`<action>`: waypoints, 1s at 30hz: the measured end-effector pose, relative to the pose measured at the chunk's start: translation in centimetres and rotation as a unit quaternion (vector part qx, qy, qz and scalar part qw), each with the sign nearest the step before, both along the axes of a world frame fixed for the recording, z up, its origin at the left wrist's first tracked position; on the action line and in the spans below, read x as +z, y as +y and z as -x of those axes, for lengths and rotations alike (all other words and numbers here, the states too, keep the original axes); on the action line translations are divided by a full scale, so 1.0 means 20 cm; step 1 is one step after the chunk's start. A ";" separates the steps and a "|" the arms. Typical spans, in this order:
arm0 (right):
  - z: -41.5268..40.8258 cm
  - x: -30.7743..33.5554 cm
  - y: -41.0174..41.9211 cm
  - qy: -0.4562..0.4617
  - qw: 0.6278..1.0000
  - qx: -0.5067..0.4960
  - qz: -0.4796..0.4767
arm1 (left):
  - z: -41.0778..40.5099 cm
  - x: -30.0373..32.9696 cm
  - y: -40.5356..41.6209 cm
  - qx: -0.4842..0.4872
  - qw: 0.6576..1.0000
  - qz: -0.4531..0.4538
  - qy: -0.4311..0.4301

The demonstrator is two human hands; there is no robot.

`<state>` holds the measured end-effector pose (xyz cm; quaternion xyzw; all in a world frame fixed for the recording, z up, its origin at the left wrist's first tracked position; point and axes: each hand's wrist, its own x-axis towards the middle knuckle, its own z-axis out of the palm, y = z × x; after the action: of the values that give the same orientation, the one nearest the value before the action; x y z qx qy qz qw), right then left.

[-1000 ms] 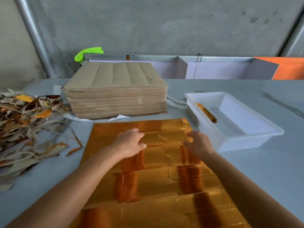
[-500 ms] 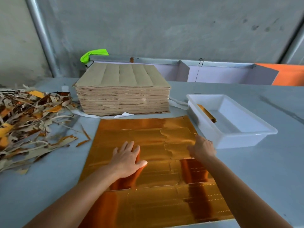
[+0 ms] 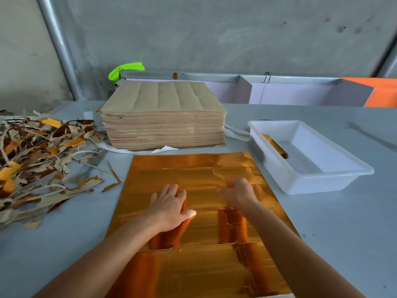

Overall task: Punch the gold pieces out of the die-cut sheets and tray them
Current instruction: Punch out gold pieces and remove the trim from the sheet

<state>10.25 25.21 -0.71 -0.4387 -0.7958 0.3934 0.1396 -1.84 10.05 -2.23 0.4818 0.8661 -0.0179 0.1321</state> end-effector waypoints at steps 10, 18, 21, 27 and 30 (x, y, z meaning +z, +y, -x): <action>0.03 0.04 0.06 0.029 0.990 -0.018 0.140 | 0.02 -0.02 -0.01 -0.008 1.000 -0.030 0.000; -0.03 0.01 0.32 -0.199 0.971 -0.101 -0.087 | 0.05 -0.03 0.02 -0.007 0.999 -0.052 0.001; -0.04 0.00 0.34 -0.169 0.977 -0.095 -0.091 | 0.06 -0.03 0.04 -0.007 0.998 -0.062 0.005; -0.08 0.00 0.34 -0.158 0.968 -0.101 -0.165 | 0.05 -0.03 0.09 -0.002 0.995 -0.098 0.015; -0.05 0.00 0.31 -0.178 0.967 -0.078 -0.166 | 0.05 -0.04 0.10 -0.004 0.995 -0.102 0.017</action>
<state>11.31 31.49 -0.76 -0.5328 -0.8255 0.1595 0.0965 -2.75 12.03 -3.01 0.4962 0.8633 0.0620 0.0679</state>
